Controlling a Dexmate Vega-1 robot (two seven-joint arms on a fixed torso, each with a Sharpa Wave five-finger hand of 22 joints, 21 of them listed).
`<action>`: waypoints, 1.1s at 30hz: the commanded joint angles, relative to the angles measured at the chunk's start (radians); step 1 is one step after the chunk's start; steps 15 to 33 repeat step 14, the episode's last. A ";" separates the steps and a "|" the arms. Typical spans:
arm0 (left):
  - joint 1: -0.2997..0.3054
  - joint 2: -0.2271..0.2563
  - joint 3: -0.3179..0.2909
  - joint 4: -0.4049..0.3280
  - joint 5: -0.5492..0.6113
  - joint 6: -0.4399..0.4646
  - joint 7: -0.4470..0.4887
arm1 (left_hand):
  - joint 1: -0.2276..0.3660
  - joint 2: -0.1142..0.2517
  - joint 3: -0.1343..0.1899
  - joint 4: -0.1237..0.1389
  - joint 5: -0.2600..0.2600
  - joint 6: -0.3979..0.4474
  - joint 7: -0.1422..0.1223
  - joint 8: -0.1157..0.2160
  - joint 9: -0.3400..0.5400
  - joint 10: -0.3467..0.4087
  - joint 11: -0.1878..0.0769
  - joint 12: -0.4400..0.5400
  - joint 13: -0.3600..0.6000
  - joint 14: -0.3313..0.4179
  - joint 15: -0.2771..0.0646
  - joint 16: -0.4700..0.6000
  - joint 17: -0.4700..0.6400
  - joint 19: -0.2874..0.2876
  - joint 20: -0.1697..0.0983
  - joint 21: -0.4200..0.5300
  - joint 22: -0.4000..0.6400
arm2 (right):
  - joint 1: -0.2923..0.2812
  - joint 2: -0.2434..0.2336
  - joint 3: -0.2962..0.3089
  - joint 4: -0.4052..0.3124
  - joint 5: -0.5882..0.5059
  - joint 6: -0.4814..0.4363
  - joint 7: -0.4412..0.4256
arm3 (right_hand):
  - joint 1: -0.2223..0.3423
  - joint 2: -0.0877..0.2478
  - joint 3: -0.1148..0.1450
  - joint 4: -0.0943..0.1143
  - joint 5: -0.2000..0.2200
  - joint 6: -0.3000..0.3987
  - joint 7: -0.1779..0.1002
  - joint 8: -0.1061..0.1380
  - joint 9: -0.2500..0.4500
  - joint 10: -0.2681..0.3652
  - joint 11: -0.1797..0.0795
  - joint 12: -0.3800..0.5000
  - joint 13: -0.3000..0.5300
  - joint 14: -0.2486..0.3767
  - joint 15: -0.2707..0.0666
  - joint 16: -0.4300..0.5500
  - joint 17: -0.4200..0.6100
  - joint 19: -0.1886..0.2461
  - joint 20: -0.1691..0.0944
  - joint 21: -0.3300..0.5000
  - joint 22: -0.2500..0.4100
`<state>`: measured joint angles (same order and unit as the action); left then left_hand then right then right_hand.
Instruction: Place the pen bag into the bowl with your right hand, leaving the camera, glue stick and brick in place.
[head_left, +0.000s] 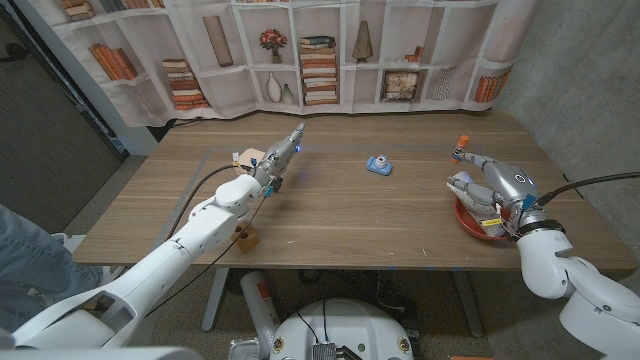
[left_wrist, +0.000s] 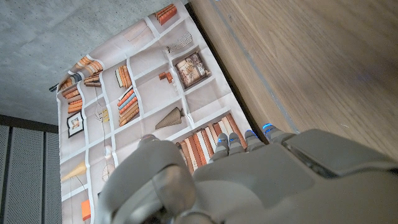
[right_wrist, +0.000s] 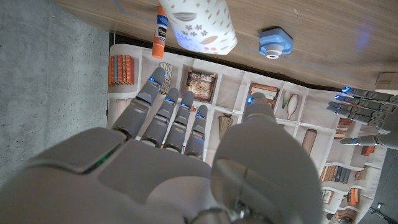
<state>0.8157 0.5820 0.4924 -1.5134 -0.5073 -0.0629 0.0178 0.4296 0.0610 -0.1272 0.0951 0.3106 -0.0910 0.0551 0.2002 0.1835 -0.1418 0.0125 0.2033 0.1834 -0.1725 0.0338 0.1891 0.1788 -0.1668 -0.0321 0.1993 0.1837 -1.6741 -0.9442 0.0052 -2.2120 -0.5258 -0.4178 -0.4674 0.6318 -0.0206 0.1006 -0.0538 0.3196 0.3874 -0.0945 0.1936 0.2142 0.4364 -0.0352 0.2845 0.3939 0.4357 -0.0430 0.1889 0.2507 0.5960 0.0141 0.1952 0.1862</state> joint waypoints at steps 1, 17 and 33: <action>0.021 0.016 -0.012 -0.026 -0.003 -0.003 0.008 | 0.001 0.011 -0.010 -0.001 -0.003 -0.005 0.001 -0.002 0.005 -0.006 -0.001 0.000 0.005 -0.058 0.002 -0.001 0.005 -0.153 -0.009 0.006 0.003 | 0.029 0.022 -0.009 0.003 -0.023 0.044 0.013 | -0.005 -0.002 -0.005 0.003 0.006 0.005 0.004 0.010 -0.001 0.011 0.003 0.001 -0.002 0.003 -0.032 0.007 0.002 -0.001 0.002 0.004 0.002; 0.035 0.027 -0.021 -0.029 -0.009 -0.013 0.005 | 0.003 0.012 -0.012 -0.001 -0.004 -0.004 0.001 -0.002 0.005 -0.006 0.001 0.001 0.005 -0.058 0.003 -0.001 0.005 -0.152 -0.009 0.006 0.003 | 0.037 0.032 -0.013 -0.015 -0.055 0.018 0.042 | -0.006 0.000 -0.007 0.004 0.008 0.005 0.003 0.011 -0.001 0.010 0.004 -0.001 -0.005 0.002 -0.031 0.007 -0.003 -0.006 0.006 0.002 0.001; 0.035 0.027 -0.021 -0.029 -0.009 -0.013 0.005 | 0.003 0.012 -0.012 -0.001 -0.004 -0.004 0.001 -0.002 0.005 -0.006 0.001 0.001 0.005 -0.058 0.003 -0.001 0.005 -0.152 -0.009 0.006 0.003 | 0.037 0.032 -0.013 -0.015 -0.055 0.018 0.042 | -0.006 0.000 -0.007 0.004 0.008 0.005 0.003 0.011 -0.001 0.010 0.004 -0.001 -0.005 0.002 -0.031 0.007 -0.003 -0.006 0.006 0.002 0.001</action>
